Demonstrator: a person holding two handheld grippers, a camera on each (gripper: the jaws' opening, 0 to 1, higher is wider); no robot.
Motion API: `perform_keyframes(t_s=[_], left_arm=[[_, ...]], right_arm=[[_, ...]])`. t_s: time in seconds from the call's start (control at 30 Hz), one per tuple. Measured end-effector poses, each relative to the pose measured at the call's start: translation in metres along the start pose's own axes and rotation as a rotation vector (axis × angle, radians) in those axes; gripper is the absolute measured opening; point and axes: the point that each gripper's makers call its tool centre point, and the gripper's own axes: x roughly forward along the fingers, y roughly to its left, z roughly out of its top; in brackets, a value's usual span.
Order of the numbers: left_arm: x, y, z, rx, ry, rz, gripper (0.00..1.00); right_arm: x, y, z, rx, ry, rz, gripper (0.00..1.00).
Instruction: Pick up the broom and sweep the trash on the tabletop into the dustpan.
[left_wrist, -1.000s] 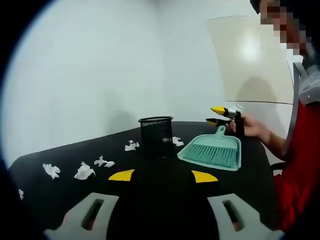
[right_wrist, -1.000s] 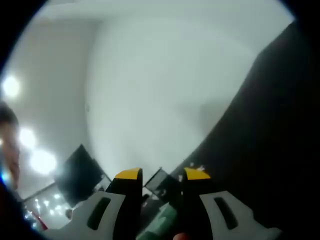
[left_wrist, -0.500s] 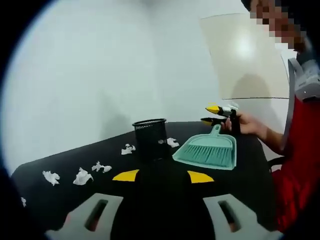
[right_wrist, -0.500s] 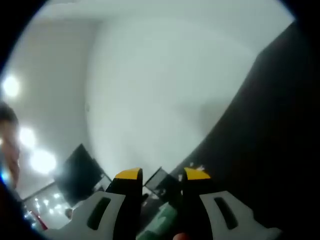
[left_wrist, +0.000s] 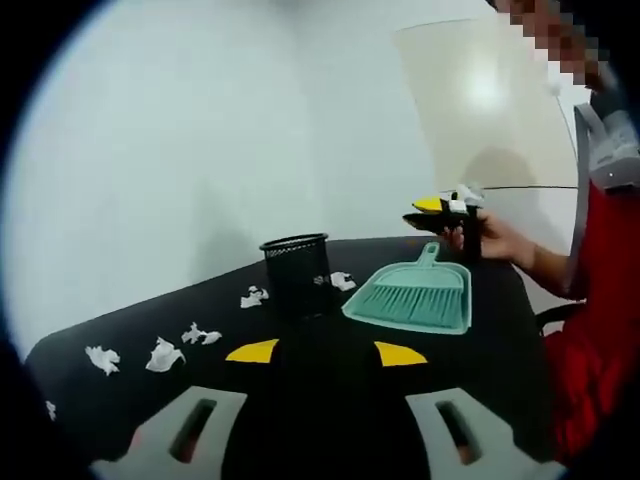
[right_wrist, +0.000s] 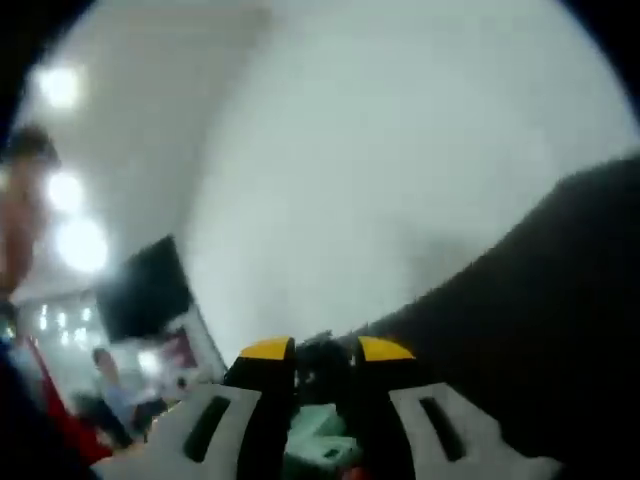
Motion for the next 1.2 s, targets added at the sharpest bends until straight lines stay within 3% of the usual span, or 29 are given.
perform_keyframes(t_s=[0.07,0.13,0.2,0.27,0.37,0.43,0.47,0.57,0.63,0.7,0.77,0.87,0.9,1.03,1.1,1.2], left_arm=[[0.000,-0.001,0.001,0.005,-0.004,-0.005,0.33],[-0.001,-0.001,0.000,0.012,-0.002,-0.002,0.33],[0.000,-0.001,-0.002,0.031,0.016,0.006,0.33],[-0.001,-0.003,0.000,0.042,0.009,-0.002,0.33],[-0.004,-0.005,0.005,0.050,-0.019,-0.007,0.33],[-0.005,-0.005,0.007,0.054,-0.026,-0.002,0.33],[-0.006,-0.004,0.007,0.059,-0.025,0.003,0.33],[-0.006,-0.004,0.008,0.065,-0.027,0.005,0.33],[-0.005,-0.004,0.007,0.058,-0.021,0.004,0.33],[-0.006,-0.001,0.005,0.061,-0.010,0.017,0.33],[-0.006,-0.001,0.007,0.052,-0.022,0.010,0.33],[-0.006,-0.001,0.010,0.040,-0.036,0.004,0.32],[-0.007,-0.001,0.010,0.036,-0.039,0.003,0.32],[-0.007,0.001,0.010,0.016,-0.048,0.000,0.32],[-0.007,0.001,0.011,0.012,-0.051,-0.001,0.31],[-0.005,-0.002,0.010,0.014,-0.049,-0.014,0.31]], right_arm=[[0.015,0.030,-0.006,-0.152,0.099,0.076,0.21],[0.029,0.056,-0.016,-0.341,0.243,0.130,0.09],[0.040,0.077,-0.035,-0.496,0.423,0.194,0.09],[0.044,0.095,-0.067,-0.552,0.624,0.296,0.09],[0.046,0.103,-0.107,-0.632,0.856,0.384,0.09],[0.056,0.095,-0.116,-0.771,0.919,0.386,0.09],[0.057,0.093,-0.120,-0.790,0.964,0.389,0.09],[0.056,0.093,-0.136,-0.713,1.125,0.426,0.10],[0.047,0.090,-0.153,-0.696,1.264,0.476,0.20],[0.039,0.086,-0.164,-0.691,1.360,0.485,0.24],[0.050,0.082,-0.169,-0.728,1.361,0.470,0.24],[0.054,0.084,-0.174,-0.677,1.393,0.475,0.22],[0.055,0.082,-0.176,-0.679,1.399,0.475,0.15],[0.048,0.089,-0.174,-0.666,1.392,0.529,0.07],[0.048,0.090,-0.172,-0.686,1.352,0.546,0.05],[0.052,0.091,-0.162,-0.665,1.267,0.510,0.05]])
